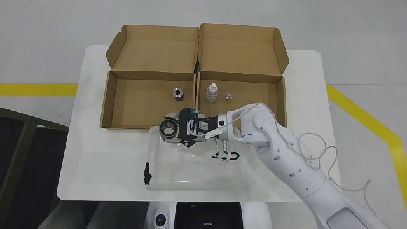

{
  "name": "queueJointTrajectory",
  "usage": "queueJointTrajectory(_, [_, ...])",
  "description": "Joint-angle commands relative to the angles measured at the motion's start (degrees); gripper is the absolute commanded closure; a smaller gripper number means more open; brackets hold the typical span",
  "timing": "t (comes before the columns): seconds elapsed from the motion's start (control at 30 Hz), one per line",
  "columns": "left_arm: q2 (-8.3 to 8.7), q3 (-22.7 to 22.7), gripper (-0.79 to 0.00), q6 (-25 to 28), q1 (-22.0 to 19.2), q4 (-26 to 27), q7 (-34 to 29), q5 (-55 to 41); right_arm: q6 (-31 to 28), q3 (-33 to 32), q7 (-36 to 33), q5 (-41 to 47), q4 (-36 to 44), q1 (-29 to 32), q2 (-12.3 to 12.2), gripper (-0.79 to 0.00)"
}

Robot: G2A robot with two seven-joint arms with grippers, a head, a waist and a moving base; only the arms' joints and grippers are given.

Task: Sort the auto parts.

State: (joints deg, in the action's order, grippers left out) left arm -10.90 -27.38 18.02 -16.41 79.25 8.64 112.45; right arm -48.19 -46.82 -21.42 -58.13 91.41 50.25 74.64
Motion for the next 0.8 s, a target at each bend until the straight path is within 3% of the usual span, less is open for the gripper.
queueJointTrajectory(0.0, [0.00, 0.00, -0.785, 0.00, 0.00, 0.00, 0.00, 0.00, 0.23, 0.03, 0.14, 0.37, -0.37, -0.63, 0.11, 0.000])
queueJointTrajectory(0.77, [0.00, 0.00, -0.785, 0.00, 0.00, 0.00, 0.00, 0.00, 2.79, 2.12, 2.85, -2.90, -7.26, -7.13, 1.75, 0.000])
